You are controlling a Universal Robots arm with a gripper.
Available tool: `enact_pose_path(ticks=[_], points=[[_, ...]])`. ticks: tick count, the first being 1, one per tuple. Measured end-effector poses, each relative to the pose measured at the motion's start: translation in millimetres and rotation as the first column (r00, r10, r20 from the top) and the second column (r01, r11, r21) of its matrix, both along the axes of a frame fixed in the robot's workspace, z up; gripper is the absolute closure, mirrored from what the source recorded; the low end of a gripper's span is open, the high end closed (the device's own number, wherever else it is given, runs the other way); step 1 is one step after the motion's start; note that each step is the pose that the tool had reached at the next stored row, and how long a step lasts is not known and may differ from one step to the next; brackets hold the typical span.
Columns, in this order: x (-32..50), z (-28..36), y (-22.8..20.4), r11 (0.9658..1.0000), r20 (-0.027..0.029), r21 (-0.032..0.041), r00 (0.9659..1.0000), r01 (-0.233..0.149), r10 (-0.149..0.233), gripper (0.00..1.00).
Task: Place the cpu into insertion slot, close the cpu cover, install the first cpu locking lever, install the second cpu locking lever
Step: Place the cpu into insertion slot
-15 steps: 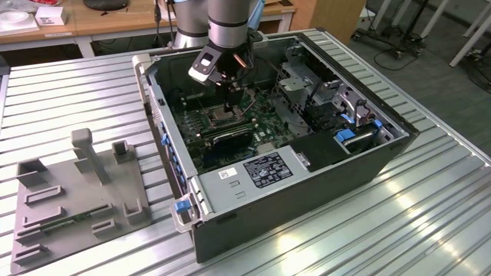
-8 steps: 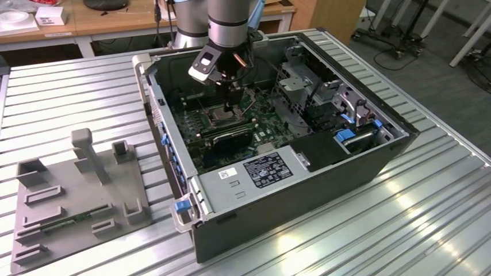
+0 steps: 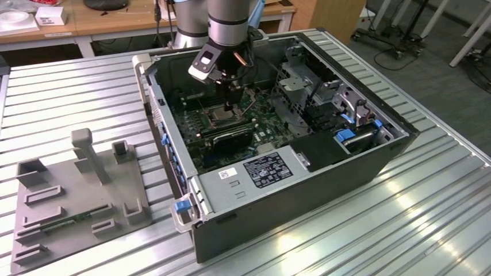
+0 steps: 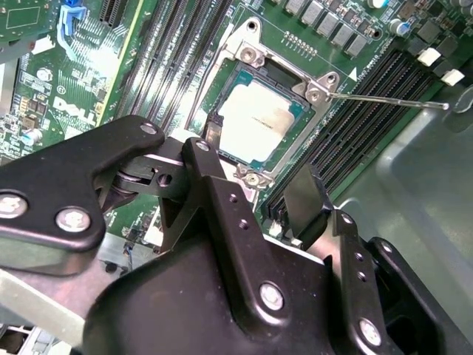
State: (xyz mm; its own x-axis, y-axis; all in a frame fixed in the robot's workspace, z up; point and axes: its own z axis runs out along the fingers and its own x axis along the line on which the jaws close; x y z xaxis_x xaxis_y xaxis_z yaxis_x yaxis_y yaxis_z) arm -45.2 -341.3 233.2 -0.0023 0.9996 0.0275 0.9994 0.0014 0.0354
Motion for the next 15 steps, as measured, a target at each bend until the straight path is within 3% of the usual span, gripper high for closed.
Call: enact_pose_path(ticks=[15], points=[[0.0,4.7,0.0,1.0,-0.0001,-0.0002,1.0,0.0,0.0,0.39]])
